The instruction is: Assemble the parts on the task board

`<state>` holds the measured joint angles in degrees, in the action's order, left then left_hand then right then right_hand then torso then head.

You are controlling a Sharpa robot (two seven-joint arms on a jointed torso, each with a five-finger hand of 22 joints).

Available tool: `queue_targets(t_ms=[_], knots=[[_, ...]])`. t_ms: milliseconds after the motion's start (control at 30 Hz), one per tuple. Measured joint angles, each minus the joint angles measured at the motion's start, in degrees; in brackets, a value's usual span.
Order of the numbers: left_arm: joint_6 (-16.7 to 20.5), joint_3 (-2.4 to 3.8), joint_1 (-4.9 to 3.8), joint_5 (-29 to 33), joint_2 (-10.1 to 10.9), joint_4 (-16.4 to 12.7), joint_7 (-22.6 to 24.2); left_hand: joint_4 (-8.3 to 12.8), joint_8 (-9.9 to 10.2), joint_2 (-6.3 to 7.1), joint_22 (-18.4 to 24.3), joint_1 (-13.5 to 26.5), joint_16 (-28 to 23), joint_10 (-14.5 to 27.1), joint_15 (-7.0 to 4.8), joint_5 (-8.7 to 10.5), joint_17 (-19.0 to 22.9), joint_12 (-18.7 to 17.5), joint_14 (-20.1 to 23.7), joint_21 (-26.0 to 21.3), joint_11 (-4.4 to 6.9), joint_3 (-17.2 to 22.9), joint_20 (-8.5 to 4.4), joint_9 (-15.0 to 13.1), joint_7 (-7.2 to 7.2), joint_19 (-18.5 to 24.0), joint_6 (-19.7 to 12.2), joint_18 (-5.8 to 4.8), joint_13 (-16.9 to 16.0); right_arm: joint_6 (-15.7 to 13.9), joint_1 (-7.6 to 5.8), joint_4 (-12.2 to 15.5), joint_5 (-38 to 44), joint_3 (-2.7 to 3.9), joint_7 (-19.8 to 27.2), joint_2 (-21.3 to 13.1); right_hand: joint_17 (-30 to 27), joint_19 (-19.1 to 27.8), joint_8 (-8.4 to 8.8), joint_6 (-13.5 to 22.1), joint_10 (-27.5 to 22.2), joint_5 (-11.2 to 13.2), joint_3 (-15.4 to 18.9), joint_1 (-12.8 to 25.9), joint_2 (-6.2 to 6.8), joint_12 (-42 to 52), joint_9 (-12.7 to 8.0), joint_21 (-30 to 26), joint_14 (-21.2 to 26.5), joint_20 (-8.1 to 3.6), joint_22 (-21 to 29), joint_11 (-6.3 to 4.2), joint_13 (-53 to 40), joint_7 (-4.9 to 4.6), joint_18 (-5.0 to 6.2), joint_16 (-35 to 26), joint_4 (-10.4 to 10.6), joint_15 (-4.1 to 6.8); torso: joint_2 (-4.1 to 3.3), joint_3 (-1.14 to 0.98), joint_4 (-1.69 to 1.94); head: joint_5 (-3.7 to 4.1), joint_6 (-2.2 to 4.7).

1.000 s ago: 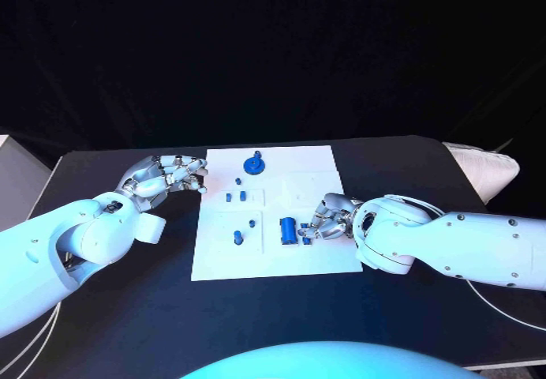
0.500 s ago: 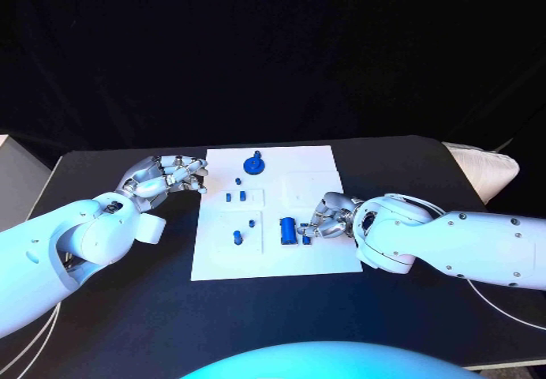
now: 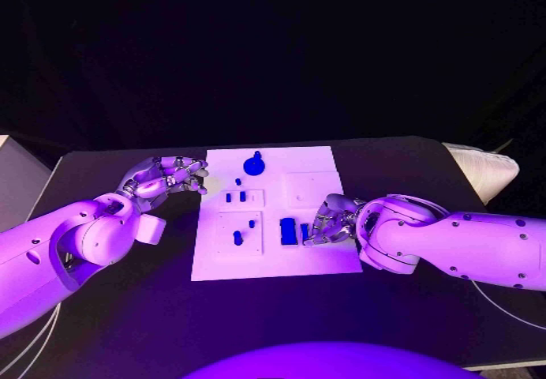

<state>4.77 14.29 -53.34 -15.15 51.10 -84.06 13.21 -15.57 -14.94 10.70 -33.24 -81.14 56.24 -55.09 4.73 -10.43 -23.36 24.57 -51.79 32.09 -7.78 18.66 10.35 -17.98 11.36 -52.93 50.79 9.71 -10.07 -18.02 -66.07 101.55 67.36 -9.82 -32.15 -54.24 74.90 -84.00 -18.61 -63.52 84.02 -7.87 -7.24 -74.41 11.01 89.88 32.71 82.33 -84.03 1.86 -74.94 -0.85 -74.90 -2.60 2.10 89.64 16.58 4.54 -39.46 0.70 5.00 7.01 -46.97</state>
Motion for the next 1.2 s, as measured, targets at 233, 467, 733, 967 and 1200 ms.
queue_targets(t_ms=[233, 467, 733, 967, 1200], knots=[[0.00, 0.00, 0.04, -0.02, 0.02, -0.03, -0.01, 0.00, 0.00, 0.00, 0.00, 0.00, 0.00, 0.00, 0.00, 0.00, 0.00, 0.00, 0.00, 0.00, 0.00, 0.00, 0.00, 0.00, 0.00, 0.00, 0.00, 0.00, 0.00, 0.48, 0.15, -0.82, 1.27, -0.01, -0.04, 0.57, 0.00, 0.07, -0.44, -0.58, 0.03, 0.03, 0.26, -0.89, -0.89, 0.00, 0.00, 0.00, 0.00, -0.18, 0.01, -0.38, -0.05, 0.17, 0.01, 0.00, -0.04, 0.00, 0.01, 0.10, -0.03, 0.26, 0.24], [0.00, 0.00, 0.04, -0.05, 0.01, -0.05, -0.02, 0.00, 0.00, 0.00, 0.00, 0.00, 0.00, 0.00, 0.00, 0.00, 0.00, 0.00, 0.00, 0.00, 0.00, 0.00, 0.00, 0.00, 0.00, 0.00, 0.00, 0.00, 0.00, 0.57, 0.30, -1.21, 2.65, 0.08, -0.07, 0.85, 0.05, 0.00, -0.84, -0.61, -0.01, 1.47, 0.27, -2.02, -2.03, 0.00, 0.00, 0.00, -0.01, -0.42, 0.01, -0.83, -0.04, 0.20, 0.01, 0.00, -0.05, 0.40, 0.02, 0.08, 0.03, 0.29, 0.25], [0.00, 0.00, 0.17, -0.07, -0.14, 0.11, -0.02, -0.24, 0.00, -0.35, 0.15, -0.35, 0.00, 0.00, 0.00, 0.00, 0.00, 0.00, 0.00, 0.00, 0.00, -0.24, 0.00, 0.00, 0.00, 0.00, 0.00, -0.01, 0.00, 0.29, 0.49, -0.16, 2.98, 0.05, 0.00, -0.13, 0.04, 0.00, -0.89, -0.61, -0.01, 1.44, 1.24, -0.97, -1.41, 0.00, -0.12, 0.00, -0.01, -0.42, 0.02, -0.83, -0.04, 0.20, 0.01, 0.00, 0.28, 0.40, 0.10, 0.01, 0.03, 0.27, 0.66], [0.03, 0.00, 0.62, 0.05, -0.56, 0.71, 0.07, -0.24, 0.00, -0.13, 0.15, -0.57, 0.00, 0.00, 0.00, 0.00, -0.05, 0.00, 0.00, -0.11, 0.00, -0.24, 0.00, 0.00, -0.11, 0.00, -0.11, 0.00, 0.00, -2.29, 0.23, 0.01, -1.14, 0.49, 2.90, -1.26, 0.04, 0.01, -0.10, 2.01, -0.04, -1.44, 7.14, 1.88, -1.22, -1.18, -0.75, -3.04, 0.00, -0.41, 0.02, -0.01, -0.03, -0.91, 0.02, 0.00, 0.24, 0.12, 0.40, 0.15, -0.14, 0.54, 1.41], [1.20, -0.01, 0.79, 1.32, -1.65, 2.75, 0.69, -0.60, 0.00, -0.12, 0.66, -1.26, -0.70, 0.00, -0.03, 0.00, 0.13, 0.00, 1.26, -1.17, 0.00, -0.60, 0.00, 0.01, -0.10, 0.00, -0.74, 0.00, 0.00, -8.51, -0.49, -9.10, -15.37, 0.75, 17.34, 1.15, 0.03, 0.00, 1.46, 5.33, -0.03, -2.35, 7.89, -2.16, -4.12, -6.85, -1.40, -15.79, 0.02, 0.64, 0.03, 1.28, -0.03, -2.64, 1.52, -1.60, 0.08, -1.28, 1.24, 0.42, -0.82, 0.05, 2.64]])
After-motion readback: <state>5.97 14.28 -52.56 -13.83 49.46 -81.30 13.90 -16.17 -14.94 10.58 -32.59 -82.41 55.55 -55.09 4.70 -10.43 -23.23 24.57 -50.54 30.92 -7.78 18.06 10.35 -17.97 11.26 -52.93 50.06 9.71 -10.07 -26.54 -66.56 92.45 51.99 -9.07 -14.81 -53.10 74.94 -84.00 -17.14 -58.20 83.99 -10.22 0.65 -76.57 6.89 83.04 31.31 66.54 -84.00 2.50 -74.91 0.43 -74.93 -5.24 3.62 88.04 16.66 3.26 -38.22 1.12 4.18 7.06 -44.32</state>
